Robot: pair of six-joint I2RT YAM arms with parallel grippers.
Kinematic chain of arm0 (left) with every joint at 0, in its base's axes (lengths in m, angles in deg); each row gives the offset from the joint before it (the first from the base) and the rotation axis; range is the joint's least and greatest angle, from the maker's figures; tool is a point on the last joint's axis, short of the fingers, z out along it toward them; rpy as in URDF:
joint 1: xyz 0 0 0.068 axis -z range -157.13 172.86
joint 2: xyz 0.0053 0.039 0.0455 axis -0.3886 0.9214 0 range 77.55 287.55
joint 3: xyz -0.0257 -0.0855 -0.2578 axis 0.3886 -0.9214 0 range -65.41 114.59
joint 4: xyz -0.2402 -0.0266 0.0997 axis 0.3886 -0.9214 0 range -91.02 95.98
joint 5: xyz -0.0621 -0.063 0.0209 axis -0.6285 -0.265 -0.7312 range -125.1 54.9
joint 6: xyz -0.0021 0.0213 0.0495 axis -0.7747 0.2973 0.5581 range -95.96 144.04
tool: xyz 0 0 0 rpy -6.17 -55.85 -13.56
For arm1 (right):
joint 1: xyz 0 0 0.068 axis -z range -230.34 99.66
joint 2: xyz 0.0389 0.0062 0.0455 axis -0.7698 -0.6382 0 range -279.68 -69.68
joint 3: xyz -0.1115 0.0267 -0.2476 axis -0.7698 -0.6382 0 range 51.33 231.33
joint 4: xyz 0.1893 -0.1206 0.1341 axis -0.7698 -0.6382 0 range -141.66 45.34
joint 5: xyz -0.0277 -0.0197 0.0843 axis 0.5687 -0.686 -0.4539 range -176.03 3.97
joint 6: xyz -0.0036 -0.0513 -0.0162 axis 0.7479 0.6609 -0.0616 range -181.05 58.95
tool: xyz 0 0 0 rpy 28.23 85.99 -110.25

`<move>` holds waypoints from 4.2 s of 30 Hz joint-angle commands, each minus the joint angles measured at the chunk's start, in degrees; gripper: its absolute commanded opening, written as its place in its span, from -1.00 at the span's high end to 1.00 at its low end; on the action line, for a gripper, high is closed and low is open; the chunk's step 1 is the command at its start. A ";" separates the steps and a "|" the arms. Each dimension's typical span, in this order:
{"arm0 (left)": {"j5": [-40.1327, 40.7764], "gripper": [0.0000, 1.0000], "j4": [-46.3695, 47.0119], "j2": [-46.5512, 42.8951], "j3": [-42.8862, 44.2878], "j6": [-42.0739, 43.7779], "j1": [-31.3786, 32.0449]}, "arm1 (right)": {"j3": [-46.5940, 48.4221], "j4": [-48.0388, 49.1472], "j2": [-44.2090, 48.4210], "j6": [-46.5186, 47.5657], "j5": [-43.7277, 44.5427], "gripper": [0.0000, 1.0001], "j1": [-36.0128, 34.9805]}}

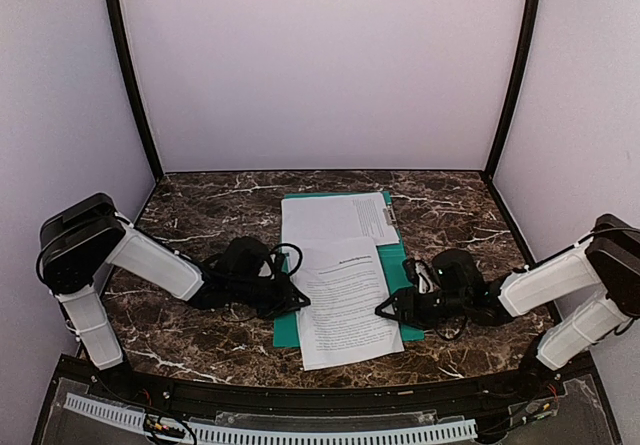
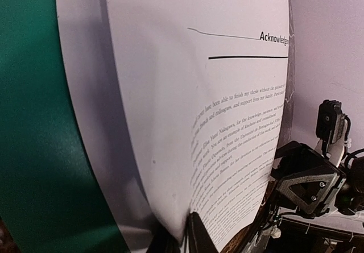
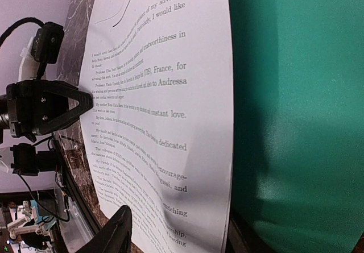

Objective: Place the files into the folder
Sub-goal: Adjust the file in the folder with some files, then pass from the left arm to the right

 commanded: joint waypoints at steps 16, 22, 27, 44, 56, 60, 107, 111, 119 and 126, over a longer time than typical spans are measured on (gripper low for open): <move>6.20 -0.18 -14.55 -13.09 -2.39 7.88 -0.30 | 4.70 -1.56 -4.32 2.98 -0.24 -0.03 -0.40; 7.30 -0.27 -16.37 -13.39 -3.55 9.19 -0.54 | 5.32 -2.26 -4.97 3.50 -0.10 -0.03 -0.45; 8.11 -0.35 -18.66 -12.33 -2.13 11.80 -1.43 | 6.14 -3.52 -5.49 4.12 0.62 -0.01 -0.49; 11.38 -0.03 -29.89 -5.03 5.30 21.65 -1.31 | 6.48 -4.06 -6.60 4.35 1.10 0.04 -0.45; 17.51 -0.01 -37.32 -4.11 6.11 24.53 2.42 | 5.92 -3.50 -6.65 4.08 1.42 0.04 -0.46; 20.70 0.00 -40.18 -4.28 6.34 25.81 3.59 | 5.79 -3.28 -6.68 4.04 1.43 0.05 -0.45; 32.46 -0.07 -47.26 1.29 5.02 26.27 10.32 | 9.45 -5.36 -8.71 5.50 1.97 0.10 -1.33; 32.66 -0.04 -47.16 1.92 4.86 26.45 10.33 | 10.05 -4.81 -9.36 5.31 1.48 0.11 -1.33; 33.31 0.02 -47.25 3.16 4.67 27.24 10.45 | 10.33 -4.70 -9.41 5.67 -0.02 0.11 -0.14; 34.02 0.07 -47.37 4.20 4.36 28.41 10.55 | 10.49 -3.17 -10.41 7.10 -4.81 0.13 2.44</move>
